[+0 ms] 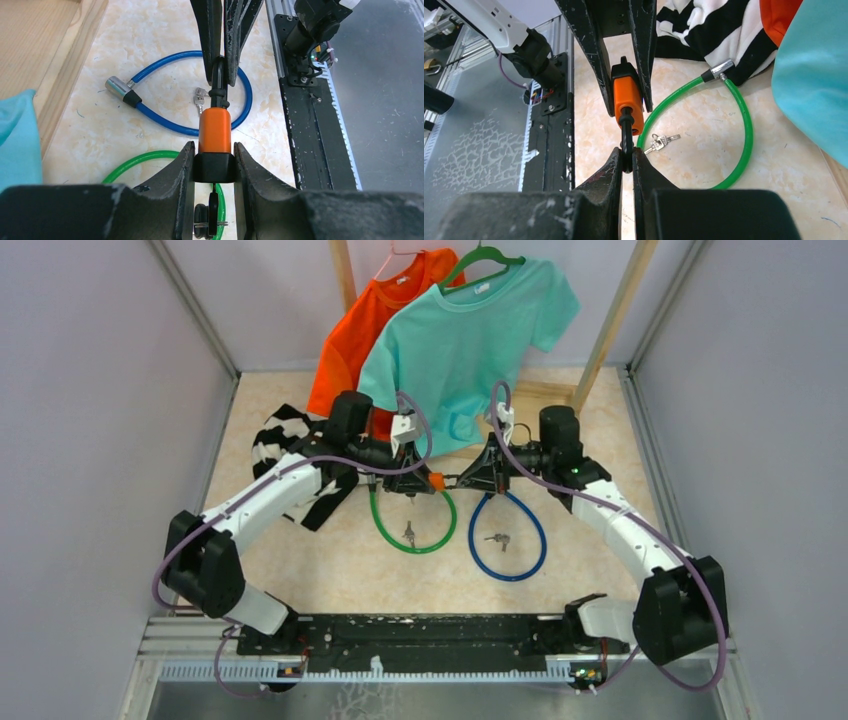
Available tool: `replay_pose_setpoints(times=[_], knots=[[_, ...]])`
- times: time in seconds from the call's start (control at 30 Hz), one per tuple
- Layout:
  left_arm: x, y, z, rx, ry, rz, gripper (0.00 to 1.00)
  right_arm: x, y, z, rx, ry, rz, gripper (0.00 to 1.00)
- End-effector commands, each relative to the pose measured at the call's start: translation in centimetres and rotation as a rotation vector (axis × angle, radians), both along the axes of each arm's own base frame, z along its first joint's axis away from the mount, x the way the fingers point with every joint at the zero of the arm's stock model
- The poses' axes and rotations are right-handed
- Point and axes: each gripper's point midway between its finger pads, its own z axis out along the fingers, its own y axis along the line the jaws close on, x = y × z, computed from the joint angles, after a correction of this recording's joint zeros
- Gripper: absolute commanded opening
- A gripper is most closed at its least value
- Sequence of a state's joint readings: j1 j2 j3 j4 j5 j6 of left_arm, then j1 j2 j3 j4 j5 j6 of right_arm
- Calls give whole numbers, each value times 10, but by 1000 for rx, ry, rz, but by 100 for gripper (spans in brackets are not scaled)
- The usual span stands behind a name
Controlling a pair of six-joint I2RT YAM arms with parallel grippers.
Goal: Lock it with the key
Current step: Lock the lock.
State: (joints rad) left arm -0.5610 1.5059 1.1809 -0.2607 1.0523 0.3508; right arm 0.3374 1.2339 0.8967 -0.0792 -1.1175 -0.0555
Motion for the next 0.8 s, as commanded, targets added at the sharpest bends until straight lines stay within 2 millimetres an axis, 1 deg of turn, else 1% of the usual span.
replay_pose_setpoints(times=[0.0,0.13,0.3,0.47,0.6,0.77], knots=[[4,-27,30,-112,-204,-73,0,-23,25,24,78,-52,126,0],[12,-24,27,-81,-288,-67,0,-25,23,25,80,3,106,0],[12,-23,26,-72,-316,-86,0,-26,22,25,76,19,91,0],[0,-21,23,-79,-297,-147,0,-20,17,13,11,-79,69,0],[-8,-20,17,-83,-274,-188,0,-16,13,15,-29,-159,66,0],[-10,-17,13,-74,-278,-190,0,-13,10,20,-68,-233,73,0]])
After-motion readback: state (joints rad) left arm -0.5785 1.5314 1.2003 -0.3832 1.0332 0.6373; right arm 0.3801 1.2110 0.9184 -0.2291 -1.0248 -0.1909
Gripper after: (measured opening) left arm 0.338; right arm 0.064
